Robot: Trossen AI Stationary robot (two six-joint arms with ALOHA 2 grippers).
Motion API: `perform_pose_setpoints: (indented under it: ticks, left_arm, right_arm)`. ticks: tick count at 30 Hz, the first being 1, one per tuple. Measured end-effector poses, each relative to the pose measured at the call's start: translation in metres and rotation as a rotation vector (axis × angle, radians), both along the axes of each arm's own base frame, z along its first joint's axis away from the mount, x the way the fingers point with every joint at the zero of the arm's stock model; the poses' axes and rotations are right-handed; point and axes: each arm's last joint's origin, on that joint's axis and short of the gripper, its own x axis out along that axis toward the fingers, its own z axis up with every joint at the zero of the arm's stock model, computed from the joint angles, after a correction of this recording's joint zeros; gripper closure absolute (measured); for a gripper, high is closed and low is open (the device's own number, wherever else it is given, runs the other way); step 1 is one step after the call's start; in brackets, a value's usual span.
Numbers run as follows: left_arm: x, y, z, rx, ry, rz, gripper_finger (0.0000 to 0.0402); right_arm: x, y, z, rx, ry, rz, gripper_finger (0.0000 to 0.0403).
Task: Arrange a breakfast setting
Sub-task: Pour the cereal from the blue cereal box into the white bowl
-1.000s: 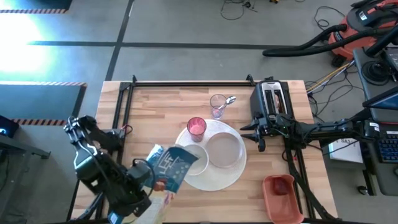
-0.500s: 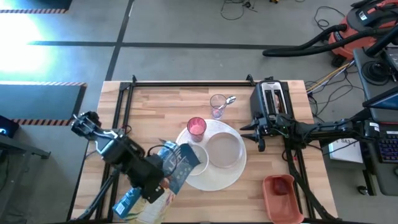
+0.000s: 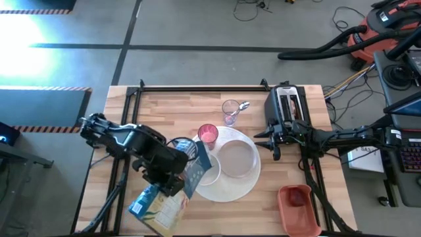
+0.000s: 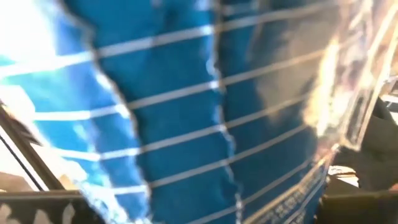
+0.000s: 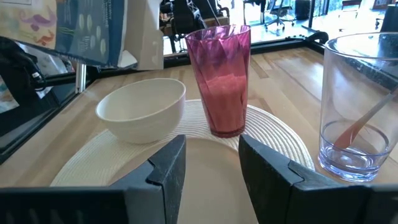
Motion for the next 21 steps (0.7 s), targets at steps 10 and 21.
perform_pose_setpoints:
  ticks: [10, 21]
  left_arm:
    - [0.014, 0.005, -0.008, -0.104, 0.054, -0.020, 0.0225]
    - [0.023, 0.016, -0.012, -0.129, 0.075, 0.005, 0.0225]
  right_arm:
    - [0.000, 0.000, 0.000, 0.000, 0.000, 0.000, 0.0264]
    - [0.000, 0.000, 0.000, 0.000, 0.000, 0.000, 0.0264]
